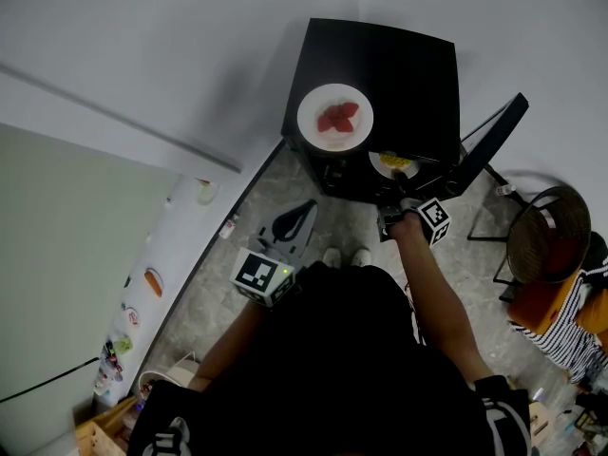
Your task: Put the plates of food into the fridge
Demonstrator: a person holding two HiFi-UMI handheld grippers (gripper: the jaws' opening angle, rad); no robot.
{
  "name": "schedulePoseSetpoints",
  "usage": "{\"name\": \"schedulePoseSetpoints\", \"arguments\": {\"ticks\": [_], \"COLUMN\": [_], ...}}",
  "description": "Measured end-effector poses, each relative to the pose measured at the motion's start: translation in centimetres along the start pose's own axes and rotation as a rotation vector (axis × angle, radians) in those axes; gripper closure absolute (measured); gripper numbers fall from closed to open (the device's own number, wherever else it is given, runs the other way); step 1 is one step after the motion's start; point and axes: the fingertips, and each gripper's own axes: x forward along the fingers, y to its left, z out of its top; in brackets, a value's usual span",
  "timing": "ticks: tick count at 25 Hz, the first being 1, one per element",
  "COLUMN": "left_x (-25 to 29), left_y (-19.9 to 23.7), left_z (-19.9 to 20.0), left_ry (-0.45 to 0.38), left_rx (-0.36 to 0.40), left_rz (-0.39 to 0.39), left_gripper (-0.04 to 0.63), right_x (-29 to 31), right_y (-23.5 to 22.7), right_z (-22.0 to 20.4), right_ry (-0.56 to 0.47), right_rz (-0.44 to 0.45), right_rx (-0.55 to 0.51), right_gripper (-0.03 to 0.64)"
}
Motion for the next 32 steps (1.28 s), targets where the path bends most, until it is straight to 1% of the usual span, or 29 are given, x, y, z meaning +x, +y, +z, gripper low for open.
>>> {"name": "schedulePoseSetpoints", "arguments": {"ticks": [5,12,16,19,20,21,22,26,28,32], "left_x": [0.3,0.3,0.3,0.3,0.3,0.3,0.4,0.7,0.9,1.0], "left_y": [0.0,0.2,0.2,0.3,0.3,0.1,0.0,-0.6,-1.0,-1.6], "left_z": [0.3,-0.3,-0.2,-0.4,-0.5,-0.5,-0.5,-0.3,-0.4,-0.9], "left_ry": [0.006,0.011,0.001,0.001,0.001,0.001,-0.001,-0.001,0.0,0.006], "left_rx": [0.006,0.013,0.011,0.002,0.0,-0.001,-0.002,-0.006,-0.009,-0.014], "left_rz": [-0.004,0.008,0.01,0.015,0.014,0.011,0.007,-0.006,-0.014,-0.028], "left_gripper": [0.572,0.572,0.572,0.572,0.572,0.572,0.572,0.572,0.572,0.572], "right_x": [0.6,1.4,1.5,1.3,1.2,1.0,0.7,-0.2,-0.7,-2.2], "right_y": [0.0,0.2,0.5,0.9,1.0,1.2,1.3,1.6,2.0,2.9], "right_z": [0.3,0.7,1.1,1.1,1.0,1.0,1.0,0.8,0.5,0.0], "right_ry": [-0.018,-0.031,-0.037,-0.012,-0.005,0.003,0.011,0.052,0.085,0.131], "right_rz": [-0.002,-0.005,0.019,0.024,0.028,0.032,0.034,0.051,0.069,0.107], "right_rx": [-0.002,-0.01,-0.025,-0.09,-0.111,-0.132,-0.157,-0.246,-0.322,-0.513], "right_gripper": [0.583,0.583,0.581,0.575,0.553,0.516,0.503,0.502,0.502,0.503]}}
